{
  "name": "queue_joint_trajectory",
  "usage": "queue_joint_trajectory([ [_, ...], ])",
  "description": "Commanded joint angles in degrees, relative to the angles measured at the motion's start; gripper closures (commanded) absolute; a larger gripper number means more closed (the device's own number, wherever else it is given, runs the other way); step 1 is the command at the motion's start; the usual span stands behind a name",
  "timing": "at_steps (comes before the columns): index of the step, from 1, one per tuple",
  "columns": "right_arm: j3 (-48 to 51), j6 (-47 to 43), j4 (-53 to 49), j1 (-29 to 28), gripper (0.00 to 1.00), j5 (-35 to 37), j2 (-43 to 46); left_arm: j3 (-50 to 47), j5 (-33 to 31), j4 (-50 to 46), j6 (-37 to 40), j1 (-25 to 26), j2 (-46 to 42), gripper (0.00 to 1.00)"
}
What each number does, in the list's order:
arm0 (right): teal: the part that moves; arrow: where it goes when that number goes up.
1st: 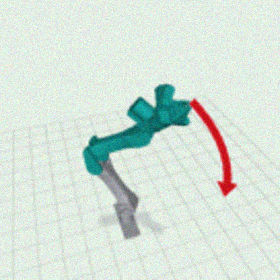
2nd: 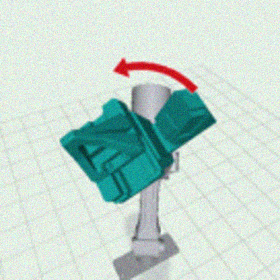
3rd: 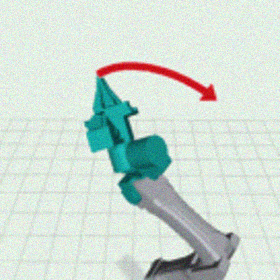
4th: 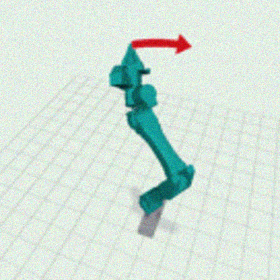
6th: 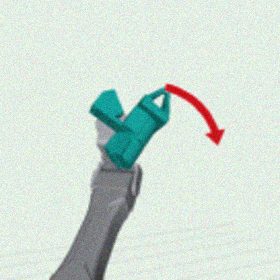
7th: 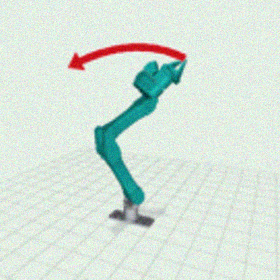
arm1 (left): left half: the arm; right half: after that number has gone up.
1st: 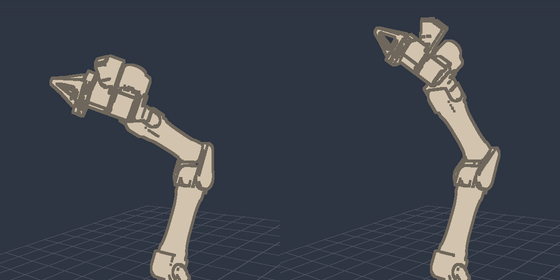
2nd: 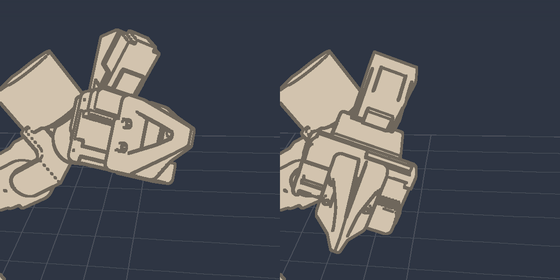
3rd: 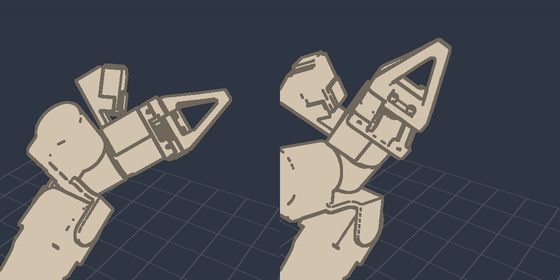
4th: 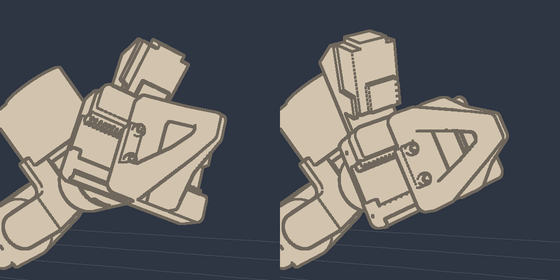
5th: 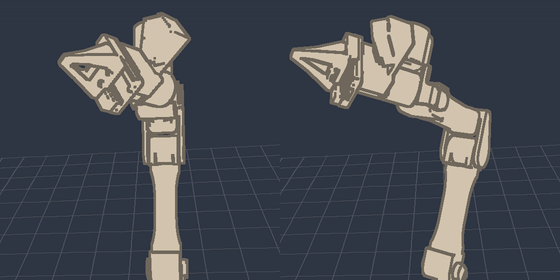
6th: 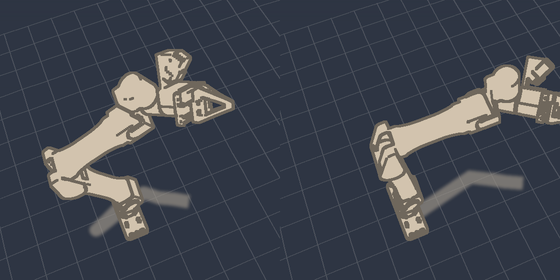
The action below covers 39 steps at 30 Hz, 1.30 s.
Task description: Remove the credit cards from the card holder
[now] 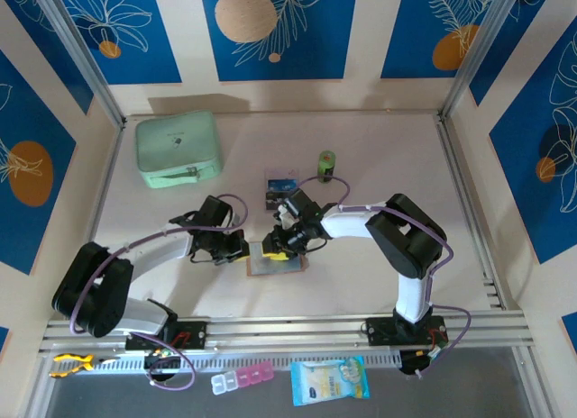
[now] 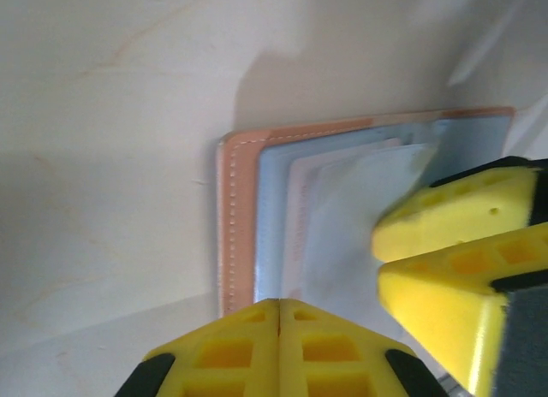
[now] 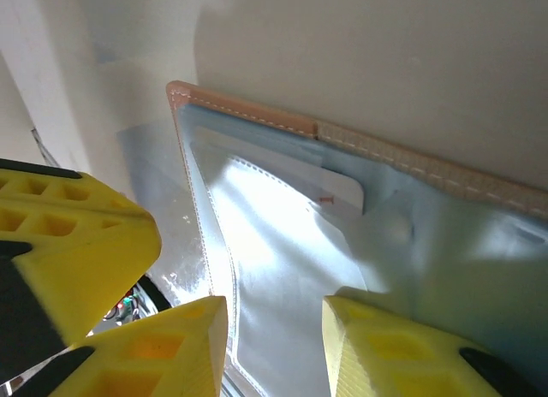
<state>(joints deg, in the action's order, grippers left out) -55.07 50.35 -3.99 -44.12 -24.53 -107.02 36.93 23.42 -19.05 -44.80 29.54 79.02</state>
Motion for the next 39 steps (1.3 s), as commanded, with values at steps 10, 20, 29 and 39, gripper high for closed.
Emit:
queue_joint_trajectory([
  [10,4.62,2.83,4.30,1.78,0.64,-2.80,-1.26,-0.04,3.71,7.28,-5.94,2.25,2.64,0.68],
  [20,5.22,2.76,4.36,1.85,0.64,-2.71,-0.82,-0.66,4.51,9.29,-7.27,2.37,5.42,0.66],
  [29,5.73,3.08,4.53,1.80,0.64,-2.73,-0.58,-0.19,3.50,6.83,-6.64,2.50,6.22,0.63],
  [39,5.84,3.69,5.65,1.32,0.64,-2.92,-0.03,-0.36,5.21,9.71,-7.56,3.39,7.33,0.70],
])
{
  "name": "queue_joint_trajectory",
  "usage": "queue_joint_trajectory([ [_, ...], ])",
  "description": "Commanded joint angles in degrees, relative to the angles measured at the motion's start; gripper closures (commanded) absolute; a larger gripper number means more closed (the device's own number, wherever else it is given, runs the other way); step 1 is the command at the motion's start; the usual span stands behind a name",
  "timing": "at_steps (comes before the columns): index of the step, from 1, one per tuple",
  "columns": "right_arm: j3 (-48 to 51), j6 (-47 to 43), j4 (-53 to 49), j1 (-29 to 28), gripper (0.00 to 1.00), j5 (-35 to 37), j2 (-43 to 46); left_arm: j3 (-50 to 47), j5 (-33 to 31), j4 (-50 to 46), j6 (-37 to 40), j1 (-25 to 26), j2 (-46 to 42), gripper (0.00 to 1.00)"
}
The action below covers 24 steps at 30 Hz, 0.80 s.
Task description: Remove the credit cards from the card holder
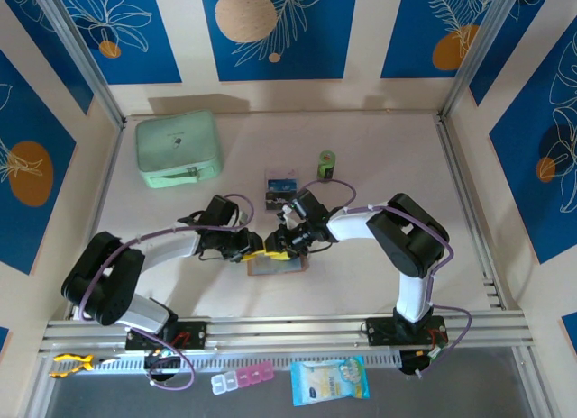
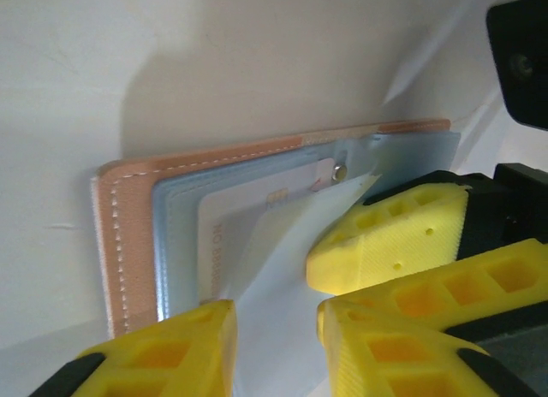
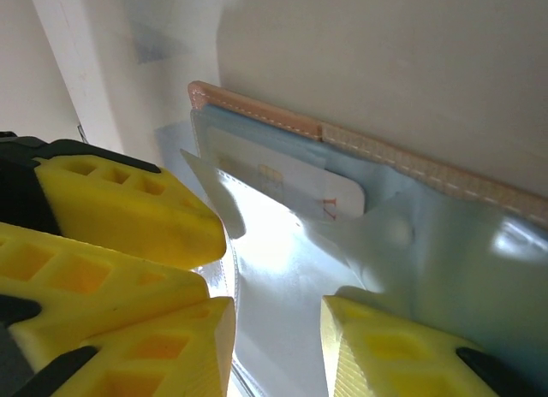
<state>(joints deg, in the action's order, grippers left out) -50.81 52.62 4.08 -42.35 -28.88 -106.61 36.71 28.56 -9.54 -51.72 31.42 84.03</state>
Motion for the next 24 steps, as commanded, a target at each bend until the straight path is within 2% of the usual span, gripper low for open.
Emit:
queue_joint_trajectory([
  [1,1.50,1.43,-2.37,-0.54,0.64,1.45,-0.44,-0.06,0.17,0.27,-0.58,1.48,2.45,0.71],
  [7,1.31,1.57,-2.37,-0.80,0.64,1.55,-0.27,-0.04,0.03,0.02,-0.64,1.54,2.04,0.73],
  [15,1.67,1.26,-3.61,-0.59,0.64,2.51,0.24,0.73,-4.17,-5.48,1.54,1.60,0.17,0.63],
  [24,3.50,3.14,0.72,0.15,0.66,0.44,0.17,0.03,-2.51,-2.15,0.60,1.65,2.57,0.62],
])
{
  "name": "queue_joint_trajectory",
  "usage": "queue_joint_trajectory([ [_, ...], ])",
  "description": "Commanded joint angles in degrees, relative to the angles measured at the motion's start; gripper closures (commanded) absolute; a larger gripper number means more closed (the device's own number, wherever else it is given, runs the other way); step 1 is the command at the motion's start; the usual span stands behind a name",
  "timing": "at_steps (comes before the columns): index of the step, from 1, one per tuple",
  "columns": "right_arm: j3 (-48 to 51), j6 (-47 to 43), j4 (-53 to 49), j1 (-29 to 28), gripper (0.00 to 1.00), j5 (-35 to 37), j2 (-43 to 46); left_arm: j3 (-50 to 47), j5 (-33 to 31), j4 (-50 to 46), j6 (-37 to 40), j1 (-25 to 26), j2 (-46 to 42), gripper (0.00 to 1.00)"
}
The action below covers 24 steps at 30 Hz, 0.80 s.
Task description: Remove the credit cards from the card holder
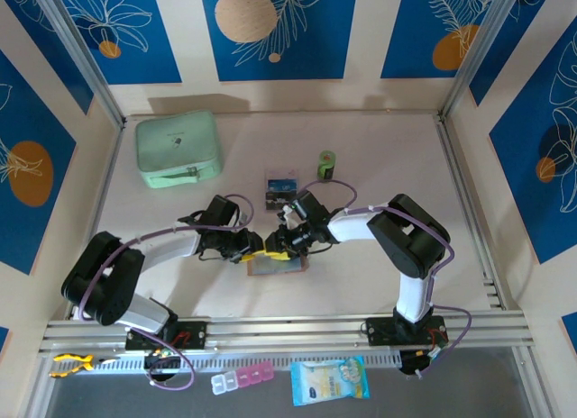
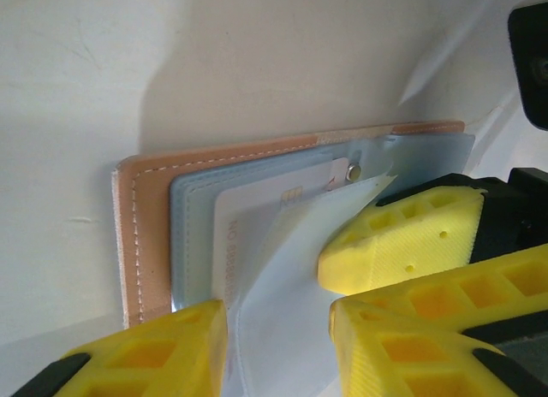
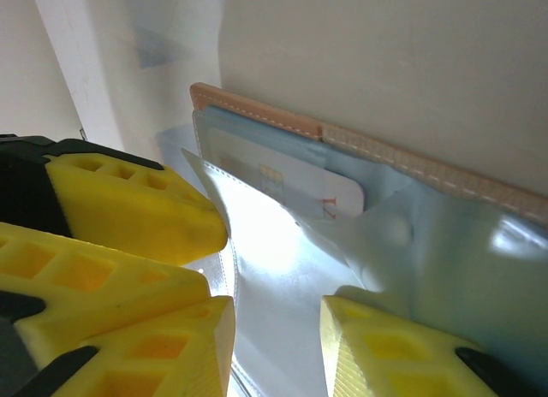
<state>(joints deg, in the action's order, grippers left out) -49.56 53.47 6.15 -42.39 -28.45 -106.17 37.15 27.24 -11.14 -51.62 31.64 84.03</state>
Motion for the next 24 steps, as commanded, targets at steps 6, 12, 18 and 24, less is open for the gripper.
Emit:
queue_joint_trajectory([
  [6,3.01,3.03,0.25,0.40,0.70,-0.78,-0.53,-0.65,-0.53,0.91,-0.04,1.41,3.49,0.65],
  [12,3.15,3.01,0.20,0.47,0.71,-0.88,-0.18,-0.93,-0.03,2.08,-0.89,1.45,3.13,0.71],
  [18,3.07,2.90,-0.17,0.59,0.71,-0.68,1.75,0.19,0.50,1.82,-1.25,1.48,1.20,0.75],
  [24,2.33,1.00,-5.70,1.10,0.68,2.55,7.77,3.18,0.85,-1.09,-0.38,2.46,-0.43,0.74],
])
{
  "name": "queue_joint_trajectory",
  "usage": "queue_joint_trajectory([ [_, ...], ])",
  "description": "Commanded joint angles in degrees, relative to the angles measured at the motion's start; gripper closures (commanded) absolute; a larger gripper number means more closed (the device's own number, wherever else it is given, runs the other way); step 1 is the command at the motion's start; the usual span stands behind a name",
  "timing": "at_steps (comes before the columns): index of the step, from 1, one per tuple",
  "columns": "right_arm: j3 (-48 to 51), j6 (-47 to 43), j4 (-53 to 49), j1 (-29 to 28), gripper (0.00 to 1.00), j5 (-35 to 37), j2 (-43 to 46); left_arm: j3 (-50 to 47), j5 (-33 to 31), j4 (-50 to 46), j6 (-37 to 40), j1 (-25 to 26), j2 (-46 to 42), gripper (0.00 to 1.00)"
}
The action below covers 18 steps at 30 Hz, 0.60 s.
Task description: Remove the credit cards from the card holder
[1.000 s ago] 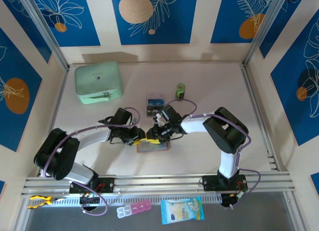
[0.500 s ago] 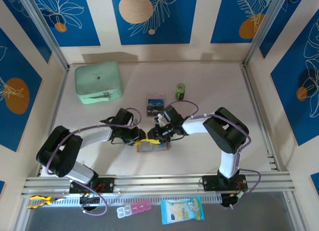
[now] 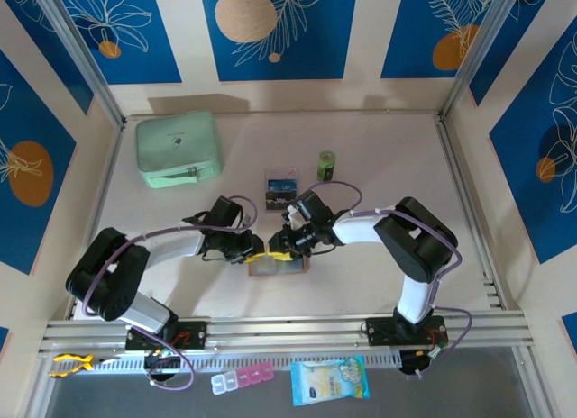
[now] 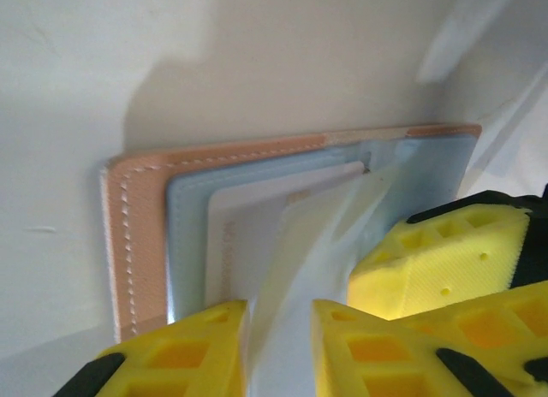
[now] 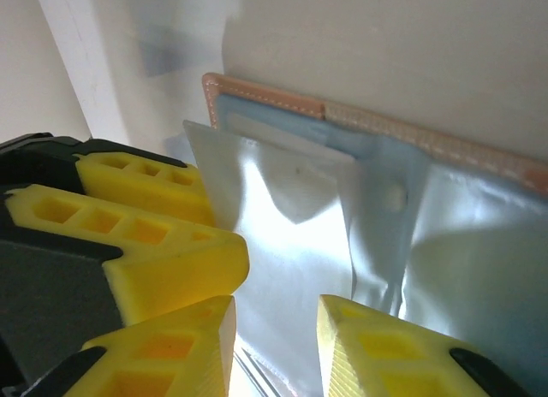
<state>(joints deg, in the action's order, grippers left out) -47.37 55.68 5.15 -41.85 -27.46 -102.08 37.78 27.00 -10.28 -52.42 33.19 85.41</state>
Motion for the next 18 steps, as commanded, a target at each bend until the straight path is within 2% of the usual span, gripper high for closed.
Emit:
queue_joint_trajectory([
  [1,-0.12,-1.85,-6.26,0.70,0.68,2.27,4.68,3.02,1.24,-2.22,0.40,1.16,-1.82,0.73],
  [18,2.51,-6.11,-17.88,6.13,0.66,7.84,17.52,11.74,2.01,-0.38,-1.23,8.85,5.90,0.60],
])
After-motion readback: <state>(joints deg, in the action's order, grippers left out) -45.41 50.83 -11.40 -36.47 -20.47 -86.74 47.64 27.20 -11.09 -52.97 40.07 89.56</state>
